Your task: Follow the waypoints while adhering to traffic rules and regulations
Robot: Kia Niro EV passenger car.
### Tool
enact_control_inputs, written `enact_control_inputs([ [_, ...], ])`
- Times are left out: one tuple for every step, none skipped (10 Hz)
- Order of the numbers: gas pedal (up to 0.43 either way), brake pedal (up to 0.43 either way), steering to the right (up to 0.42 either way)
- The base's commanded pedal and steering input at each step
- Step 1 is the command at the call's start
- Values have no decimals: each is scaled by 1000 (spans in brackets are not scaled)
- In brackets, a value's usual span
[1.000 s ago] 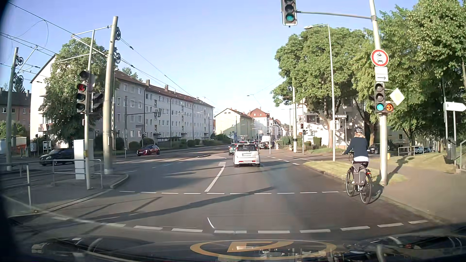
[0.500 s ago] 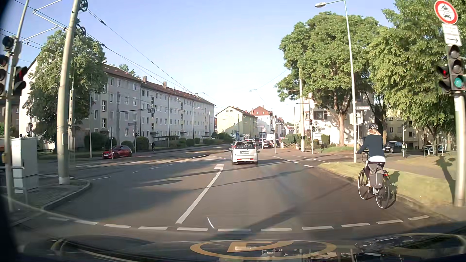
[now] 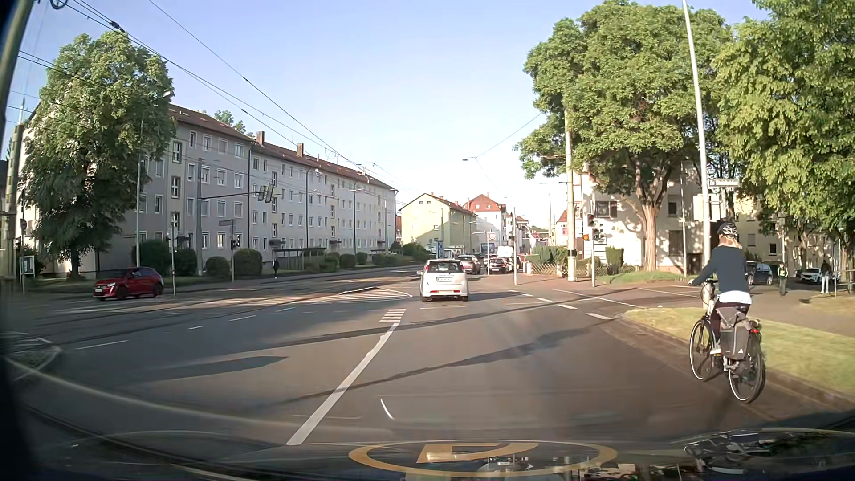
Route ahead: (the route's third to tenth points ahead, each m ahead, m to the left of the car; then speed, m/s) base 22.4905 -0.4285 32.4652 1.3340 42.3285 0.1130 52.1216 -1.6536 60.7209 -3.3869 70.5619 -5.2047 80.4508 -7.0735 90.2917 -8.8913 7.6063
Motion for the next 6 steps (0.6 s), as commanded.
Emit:
enact_control_inputs([
  [138, 0, -15],
  [220, 0, -18],
  [287, 0, -21],
  [350, 0, -25],
  [378, 0, -31],
  [378, 0, -39],
])
